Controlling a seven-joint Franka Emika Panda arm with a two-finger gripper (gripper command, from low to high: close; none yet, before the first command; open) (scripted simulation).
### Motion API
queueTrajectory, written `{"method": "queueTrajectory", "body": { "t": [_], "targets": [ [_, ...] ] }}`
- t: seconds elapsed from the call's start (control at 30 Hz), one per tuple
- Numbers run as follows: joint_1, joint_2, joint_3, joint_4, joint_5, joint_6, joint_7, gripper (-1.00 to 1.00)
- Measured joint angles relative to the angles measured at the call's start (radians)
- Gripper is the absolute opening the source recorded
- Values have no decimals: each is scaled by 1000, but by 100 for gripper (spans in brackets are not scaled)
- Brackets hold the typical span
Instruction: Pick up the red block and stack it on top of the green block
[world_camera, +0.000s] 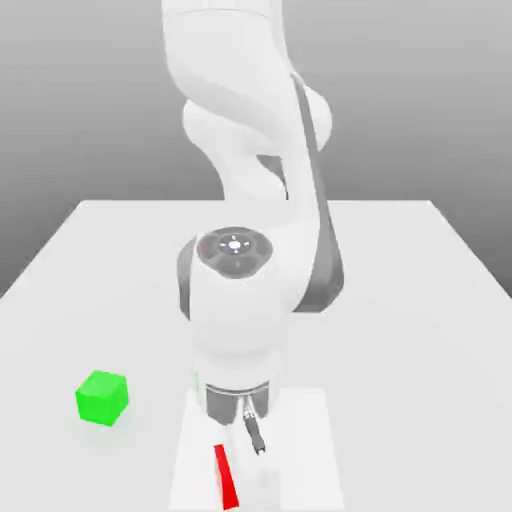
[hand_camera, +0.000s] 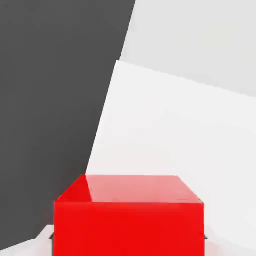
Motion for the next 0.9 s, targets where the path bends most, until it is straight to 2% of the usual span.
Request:
{"method": "queueTrajectory", "body": {
  "t": [0.13, 0.37, 0.57, 0.77, 0.8, 0.9],
  "targets": [
    [-36, -122, 27, -30, 70, -93, -69, -100],
    [-200, -257, -69, -143, 109, -123, -277, -100],
    [-341, -385, -148, -246, 182, -133, -490, -100],
    [-351, -236, -162, -258, 171, 31, -512, -100],
    [-350, -206, -164, -257, 167, 60, -510, 100],
    [-350, -206, -163, -257, 167, 60, -510, 100]
  ]
}}
